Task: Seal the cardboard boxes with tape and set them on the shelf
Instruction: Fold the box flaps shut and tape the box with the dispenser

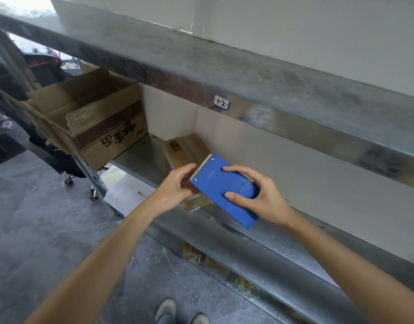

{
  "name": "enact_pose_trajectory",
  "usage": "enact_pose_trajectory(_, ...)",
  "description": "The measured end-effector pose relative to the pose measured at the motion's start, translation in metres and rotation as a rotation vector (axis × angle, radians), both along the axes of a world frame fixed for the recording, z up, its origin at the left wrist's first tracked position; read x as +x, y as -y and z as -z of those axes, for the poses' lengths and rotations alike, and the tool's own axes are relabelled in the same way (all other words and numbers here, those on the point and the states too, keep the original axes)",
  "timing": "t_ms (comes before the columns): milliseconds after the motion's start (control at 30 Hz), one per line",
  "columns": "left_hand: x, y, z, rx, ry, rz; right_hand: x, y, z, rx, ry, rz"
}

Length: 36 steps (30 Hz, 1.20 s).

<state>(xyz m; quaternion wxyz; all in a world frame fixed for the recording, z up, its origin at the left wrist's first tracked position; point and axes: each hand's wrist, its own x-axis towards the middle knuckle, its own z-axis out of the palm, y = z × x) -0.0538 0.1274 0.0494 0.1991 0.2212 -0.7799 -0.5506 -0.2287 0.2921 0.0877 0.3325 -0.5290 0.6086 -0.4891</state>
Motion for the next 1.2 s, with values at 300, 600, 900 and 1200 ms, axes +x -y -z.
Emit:
enact_pose_trajectory(300, 0.004, 0.005, 0.003, 0.027, 0.083, 0.016, -0.004, -0.005, 0.0, 0.016, -0.087, -0.054)
enact_pose_trajectory(600, 0.009, 0.007, -0.003, 0.133, 0.106, 0.006, -0.008, -0.01, 0.004, -0.008, -0.411, -0.104)
enact_pose_trajectory(900, 0.005, 0.005, 0.0, 0.13, 0.019, -0.181, -0.012, -0.003, 0.009, 0.025, -0.596, -0.153)
enact_pose_trajectory(1200, 0.001, 0.003, -0.005, 0.132, -0.052, -0.242, -0.015, 0.006, 0.005, 0.093, -0.667, -0.188)
